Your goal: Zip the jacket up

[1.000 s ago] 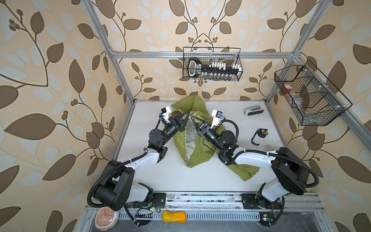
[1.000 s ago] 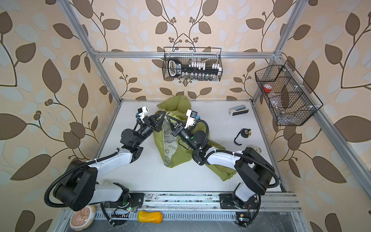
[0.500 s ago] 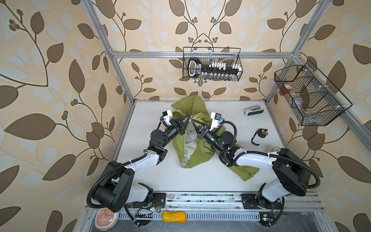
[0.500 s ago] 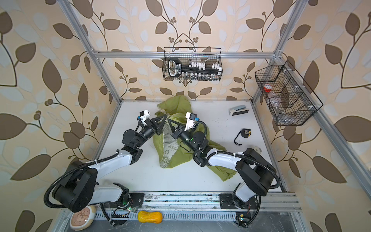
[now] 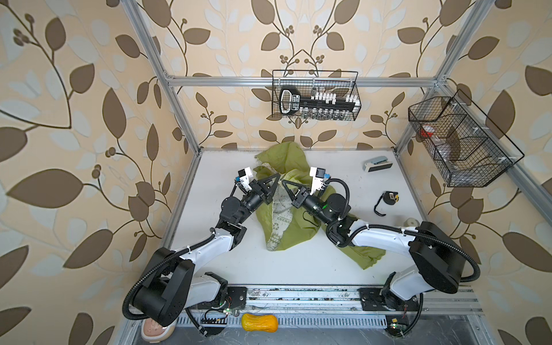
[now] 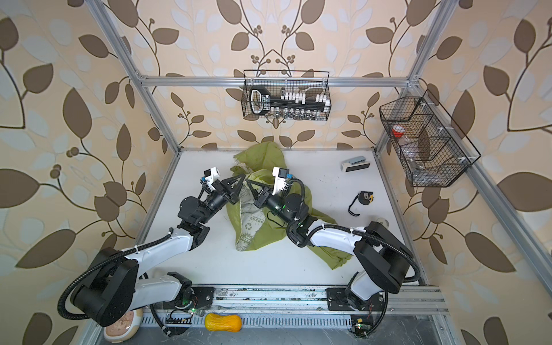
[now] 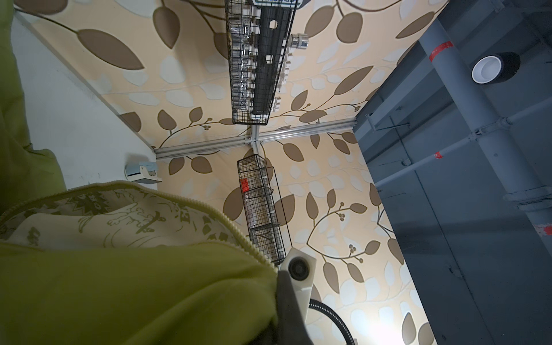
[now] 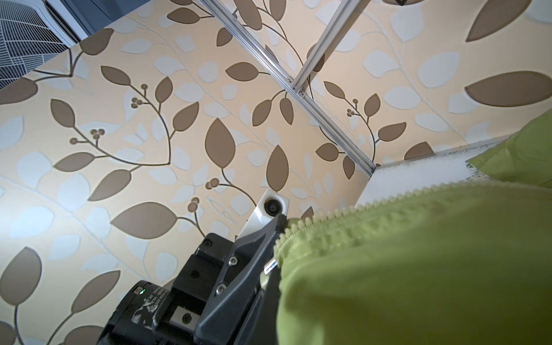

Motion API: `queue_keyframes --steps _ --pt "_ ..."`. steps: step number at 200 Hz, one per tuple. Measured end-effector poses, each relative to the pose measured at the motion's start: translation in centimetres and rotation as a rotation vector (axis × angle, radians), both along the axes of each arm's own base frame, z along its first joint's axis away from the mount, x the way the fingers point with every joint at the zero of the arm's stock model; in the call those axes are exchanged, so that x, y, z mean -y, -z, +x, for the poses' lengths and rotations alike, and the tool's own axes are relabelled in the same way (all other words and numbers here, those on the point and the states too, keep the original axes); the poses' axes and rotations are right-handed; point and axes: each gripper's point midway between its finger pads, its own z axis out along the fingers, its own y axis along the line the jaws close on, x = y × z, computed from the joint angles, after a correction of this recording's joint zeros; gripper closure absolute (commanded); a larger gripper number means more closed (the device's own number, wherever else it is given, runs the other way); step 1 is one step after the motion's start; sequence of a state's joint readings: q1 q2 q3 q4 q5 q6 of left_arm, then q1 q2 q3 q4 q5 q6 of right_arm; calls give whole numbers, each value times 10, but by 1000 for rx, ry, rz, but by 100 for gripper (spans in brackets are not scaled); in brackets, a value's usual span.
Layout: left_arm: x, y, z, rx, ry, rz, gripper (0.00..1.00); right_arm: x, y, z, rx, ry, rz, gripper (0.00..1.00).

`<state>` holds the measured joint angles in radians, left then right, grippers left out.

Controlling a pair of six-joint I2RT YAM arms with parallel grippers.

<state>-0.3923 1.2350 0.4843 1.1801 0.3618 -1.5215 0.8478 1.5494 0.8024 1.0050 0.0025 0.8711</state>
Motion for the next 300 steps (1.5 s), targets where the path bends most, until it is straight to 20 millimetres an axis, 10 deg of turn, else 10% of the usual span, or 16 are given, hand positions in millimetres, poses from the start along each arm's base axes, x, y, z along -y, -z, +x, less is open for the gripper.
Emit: queue_keyframes --steps 191,249,300 --pt "-5 -4 1 35 -37 2 100 -16 25 -30 -112 -199 8 85" --pt "-6 -2 -2 44 -48 31 100 -1 95 -80 -232 -325 -118 75" --pt "-4 9 -3 22 -46 76 100 26 84 -111 -163 -359 -232 70"
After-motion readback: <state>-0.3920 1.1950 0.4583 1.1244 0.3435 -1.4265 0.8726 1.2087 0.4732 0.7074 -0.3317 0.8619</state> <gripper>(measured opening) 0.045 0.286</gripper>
